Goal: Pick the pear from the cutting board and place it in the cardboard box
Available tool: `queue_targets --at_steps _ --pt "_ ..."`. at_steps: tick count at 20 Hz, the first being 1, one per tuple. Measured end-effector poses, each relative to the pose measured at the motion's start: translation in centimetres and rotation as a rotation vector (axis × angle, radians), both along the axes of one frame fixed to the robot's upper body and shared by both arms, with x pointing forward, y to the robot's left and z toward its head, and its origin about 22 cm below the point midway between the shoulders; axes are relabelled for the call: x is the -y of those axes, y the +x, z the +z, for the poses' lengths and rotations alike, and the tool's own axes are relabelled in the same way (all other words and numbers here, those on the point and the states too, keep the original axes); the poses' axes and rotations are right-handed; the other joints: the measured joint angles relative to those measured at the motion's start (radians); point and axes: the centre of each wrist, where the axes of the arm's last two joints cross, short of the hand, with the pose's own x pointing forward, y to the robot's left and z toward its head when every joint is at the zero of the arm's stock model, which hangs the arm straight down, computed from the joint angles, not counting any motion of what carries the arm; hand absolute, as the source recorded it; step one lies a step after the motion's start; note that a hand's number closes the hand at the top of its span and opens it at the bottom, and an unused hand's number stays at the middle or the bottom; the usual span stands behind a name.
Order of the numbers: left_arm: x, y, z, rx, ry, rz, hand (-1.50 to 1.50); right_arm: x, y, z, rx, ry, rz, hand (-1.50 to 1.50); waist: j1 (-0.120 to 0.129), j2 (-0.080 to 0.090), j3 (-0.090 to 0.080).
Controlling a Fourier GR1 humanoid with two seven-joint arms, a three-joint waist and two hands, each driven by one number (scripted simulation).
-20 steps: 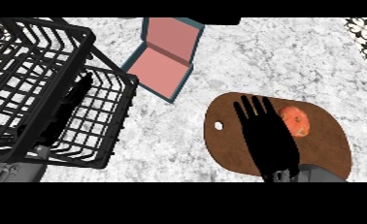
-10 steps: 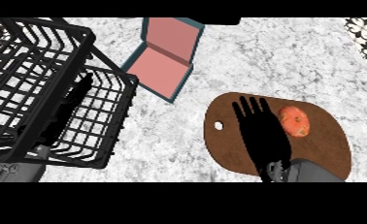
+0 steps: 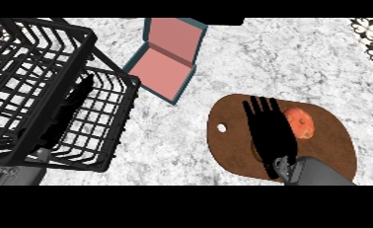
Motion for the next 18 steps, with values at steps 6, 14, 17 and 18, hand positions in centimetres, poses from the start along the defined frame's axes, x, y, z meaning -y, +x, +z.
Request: queue_targets --at_steps 6,14,17,18 --pt "0.2 0.2 0.0 0.007 -0.003 -0.006 0.00 -0.1 0.2 -1.1 -0.016 -0.002 0.068 1.50 0.006 0.001 -0.002" --pt "0.2 0.3 -0.1 0.022 0.000 -0.006 0.00 0.5 0.6 -1.7 0.098 0.002 0.200 1.50 0.008 -0.001 -0.003" --pt "0.4 0.5 -0.1 0.025 0.001 -0.014 0.00 -2.0 0.4 -1.6 0.113 0.059 0.273 1.50 0.016 0.001 -0.003" --pt "0.7 0.8 0.0 0.029 -0.001 -0.023 0.00 -3.9 0.1 -1.4 0.108 0.107 0.306 1.50 0.027 0.004 -0.003"
